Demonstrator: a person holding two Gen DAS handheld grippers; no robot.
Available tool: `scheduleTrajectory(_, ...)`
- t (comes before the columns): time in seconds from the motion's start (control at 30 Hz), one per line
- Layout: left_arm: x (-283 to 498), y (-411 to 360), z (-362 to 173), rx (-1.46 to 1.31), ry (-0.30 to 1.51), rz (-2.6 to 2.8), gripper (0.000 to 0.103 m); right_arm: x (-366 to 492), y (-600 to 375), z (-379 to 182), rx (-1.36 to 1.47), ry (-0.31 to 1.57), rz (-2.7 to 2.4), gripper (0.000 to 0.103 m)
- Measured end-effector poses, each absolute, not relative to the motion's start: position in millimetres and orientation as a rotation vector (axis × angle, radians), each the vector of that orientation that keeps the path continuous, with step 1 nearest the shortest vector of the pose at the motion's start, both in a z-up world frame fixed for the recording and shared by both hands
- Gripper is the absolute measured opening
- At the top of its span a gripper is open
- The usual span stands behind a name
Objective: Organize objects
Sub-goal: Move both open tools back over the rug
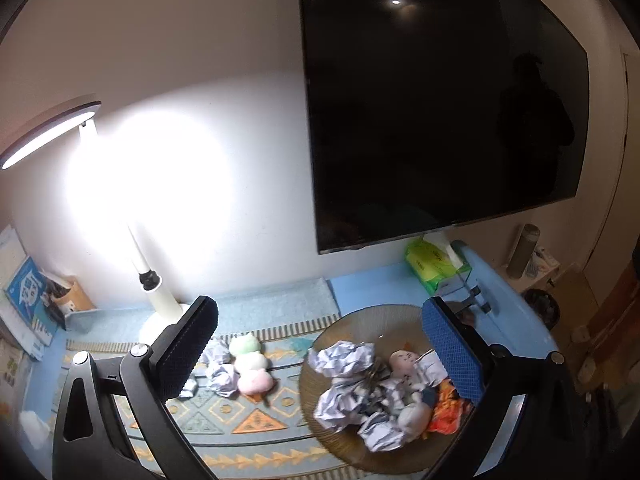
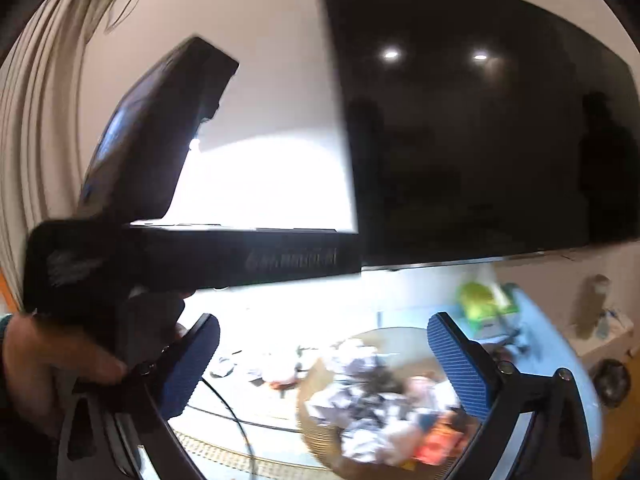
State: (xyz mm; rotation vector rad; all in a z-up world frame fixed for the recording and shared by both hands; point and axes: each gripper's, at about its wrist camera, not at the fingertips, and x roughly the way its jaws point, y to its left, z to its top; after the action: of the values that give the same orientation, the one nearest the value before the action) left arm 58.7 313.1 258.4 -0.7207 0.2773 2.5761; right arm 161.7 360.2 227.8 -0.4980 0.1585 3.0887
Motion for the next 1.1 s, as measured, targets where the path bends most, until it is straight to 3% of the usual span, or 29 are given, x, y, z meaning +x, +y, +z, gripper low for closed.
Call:
scheduleTrajectory(0.17,26,217,235,-0.716,0.23,2.637,0.102,96,270,208,-0.634,-0.008,3.165,0.103)
scheduleTrajectory(0.33,-15,81,200,-0.828,-0.048,2.754,0.102,37,189,165,-0.931,0.088,3.215,0.103)
scheduleTrajectory(0.5,-24,-15,133,-1.049,-0.187,2.844,0.102,27,139,117,-1.113,-0.024,3.191,0.103)
scheduleTrajectory(0.73,4,-55,54,-1.318,-0.272,2.86,0.102,1,130,73,-1.264,0.077,3.127,0.103)
scheduleTrajectory(0.9,17,-63,29,-1.436,-0.208,2.892,0.102,-11,133,45,-1.419,0.138,3.078,0.103)
scheduleTrajectory(1.1,8,-61,23,-1.455,-0.197,2.888,0.102,-44,155,35,-1.411,0.119,2.995,0.103)
